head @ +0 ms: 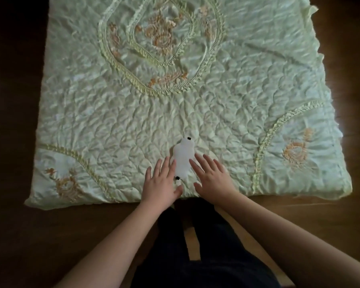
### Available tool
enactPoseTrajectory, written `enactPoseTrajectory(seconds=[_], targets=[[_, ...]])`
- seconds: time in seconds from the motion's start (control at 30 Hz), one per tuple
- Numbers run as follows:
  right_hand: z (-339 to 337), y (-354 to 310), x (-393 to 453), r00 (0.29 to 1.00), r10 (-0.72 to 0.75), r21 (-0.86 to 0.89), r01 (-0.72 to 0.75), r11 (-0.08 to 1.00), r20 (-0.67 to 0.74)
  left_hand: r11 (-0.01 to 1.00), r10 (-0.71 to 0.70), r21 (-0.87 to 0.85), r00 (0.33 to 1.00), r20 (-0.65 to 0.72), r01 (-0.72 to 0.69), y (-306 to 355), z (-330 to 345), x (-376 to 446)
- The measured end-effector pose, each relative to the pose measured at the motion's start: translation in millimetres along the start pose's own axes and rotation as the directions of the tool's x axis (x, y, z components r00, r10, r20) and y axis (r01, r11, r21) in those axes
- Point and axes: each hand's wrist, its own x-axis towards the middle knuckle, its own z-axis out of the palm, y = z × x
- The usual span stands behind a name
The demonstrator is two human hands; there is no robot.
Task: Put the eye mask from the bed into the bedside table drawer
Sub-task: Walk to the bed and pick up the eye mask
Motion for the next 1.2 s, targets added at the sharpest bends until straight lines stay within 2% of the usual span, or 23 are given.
enactPoseTrajectory(seconds=[0.17,0.33,0.47,0.53,0.63,0.67,0.77,0.9,0.97,1.07,1.13,1.2], targets=[[53.1,13.9,26.5,0.992,0.124,0.026,-0.123,0.992,-0.005,0.997,0.079,0.018,0.997,0.024,-0.079,-10.5,53.4,42.8],[111.2,19.6,58.5,0.988,0.151,0.077,-0.154,0.985,0.04,0.987,0.159,-0.001,0.984,0.08,-0.16,-19.8,100.1,99.1],[141.4,20.0,90.1,0.972,0.233,0.214,-0.235,0.948,0.036,0.964,0.267,-0.009,0.961,0.072,-0.267,-32.5,128.7,125.7],[153.5,18.8,107.1,0.946,0.323,0.374,-0.309,0.875,0.025,0.94,0.338,0.017,0.937,0.084,-0.34,-38.2,140.6,135.1],[163.5,17.7,129.8,0.846,0.519,0.642,-0.466,0.609,0.122,0.913,0.391,0.068,0.912,0.127,-0.401,-44.0,152.6,146.6],[165.7,17.6,135.9,0.807,0.57,0.687,-0.502,0.525,0.153,0.914,0.387,0.082,0.913,0.127,-0.398,-46.0,155.6,150.3],[168.8,20.0,151.1,0.723,0.664,0.762,-0.534,0.365,0.189,0.926,0.357,0.079,0.926,0.121,-0.368,-51.2,161.4,159.2],[169.0,21.7,162.9,0.646,0.691,0.847,-0.524,0.093,0.324,0.92,0.374,0.084,0.922,0.102,-0.383,-52.4,167.5,160.7],[169.8,21.0,166.3,0.644,0.677,0.855,-0.517,0.042,0.356,0.917,0.378,0.096,0.919,0.111,-0.388,-52.4,169.3,160.7],[169.7,23.5,169.2,0.662,0.669,0.851,-0.519,0.083,0.339,0.922,0.367,0.085,0.923,0.12,-0.377,-52.3,169.4,160.1],[169.5,25.7,169.9,0.7,0.631,0.847,-0.517,0.125,0.335,0.929,0.356,0.065,0.927,0.116,-0.365,-52.6,167.5,159.3],[167.6,25.2,168.7,0.721,0.607,0.862,-0.494,0.115,0.333,0.934,0.35,0.029,0.931,0.105,-0.355,-54.4,164.2,158.5]])
